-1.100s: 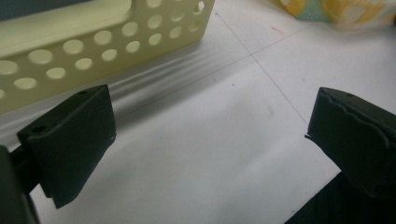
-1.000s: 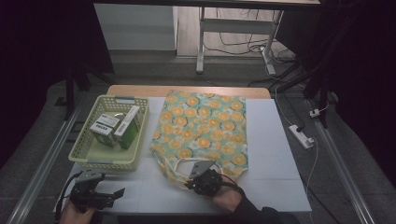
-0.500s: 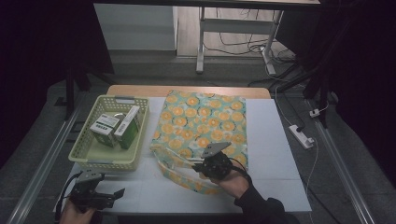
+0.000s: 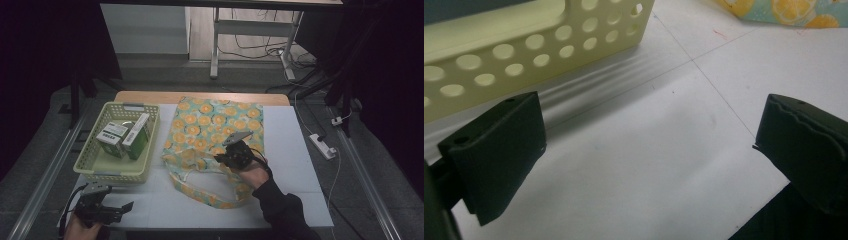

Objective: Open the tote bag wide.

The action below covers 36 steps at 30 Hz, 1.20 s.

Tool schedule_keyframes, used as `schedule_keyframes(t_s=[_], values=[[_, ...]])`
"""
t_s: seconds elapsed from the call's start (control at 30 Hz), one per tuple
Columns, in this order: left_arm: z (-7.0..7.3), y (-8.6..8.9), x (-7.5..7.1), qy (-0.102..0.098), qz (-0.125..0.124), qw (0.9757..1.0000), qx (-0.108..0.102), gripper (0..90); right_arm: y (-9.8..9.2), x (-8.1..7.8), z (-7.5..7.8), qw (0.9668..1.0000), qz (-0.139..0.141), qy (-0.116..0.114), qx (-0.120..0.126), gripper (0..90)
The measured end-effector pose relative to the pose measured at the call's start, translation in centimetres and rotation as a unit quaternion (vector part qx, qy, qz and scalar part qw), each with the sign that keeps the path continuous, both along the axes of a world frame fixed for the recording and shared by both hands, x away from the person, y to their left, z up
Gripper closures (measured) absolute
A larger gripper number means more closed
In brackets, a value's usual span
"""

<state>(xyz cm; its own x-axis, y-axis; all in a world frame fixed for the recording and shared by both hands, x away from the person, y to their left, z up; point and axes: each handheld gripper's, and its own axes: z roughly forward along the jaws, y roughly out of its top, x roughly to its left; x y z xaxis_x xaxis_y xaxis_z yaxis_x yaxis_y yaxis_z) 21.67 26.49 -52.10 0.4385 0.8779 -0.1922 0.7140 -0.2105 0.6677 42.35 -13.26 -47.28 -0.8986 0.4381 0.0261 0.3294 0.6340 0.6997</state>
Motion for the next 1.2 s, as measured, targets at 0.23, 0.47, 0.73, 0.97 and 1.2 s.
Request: schedule_keyframes(t_s=[0.23, 0.47, 0.73, 0.97, 1.2], values=[[0.0, 0.1, 0.1, 0.004, 0.001, 1.0000, -0.003, 0.5, -0.3, 3.6, 0.2, 0.9995, -0.029, -0.005, 0.009, 89.2], [0.0, 0.1, 0.1, 0.005, -0.001, 1.0000, -0.007, 0.6, -0.8, 6.3, 0.2, 0.9983, -0.056, -0.016, 0.009, 89.2], [-0.1, 0.2, 0.2, 0.007, -0.001, 0.9999, -0.008, 0.5, -1.4, 8.9, -0.5, 0.9962, -0.085, -0.018, 0.006, 89.2], [-0.1, 0.2, 0.2, 0.008, -0.002, 0.9999, -0.010, 0.5, -1.8, 10.7, -1.4, 0.9942, -0.105, -0.021, -0.008, 89.2], [-0.1, 0.3, 0.2, 0.010, -0.001, 0.9999, -0.012, 0.5, -2.0, 11.6, -3.8, 0.9936, -0.107, 0.001, -0.037, 88.2]])
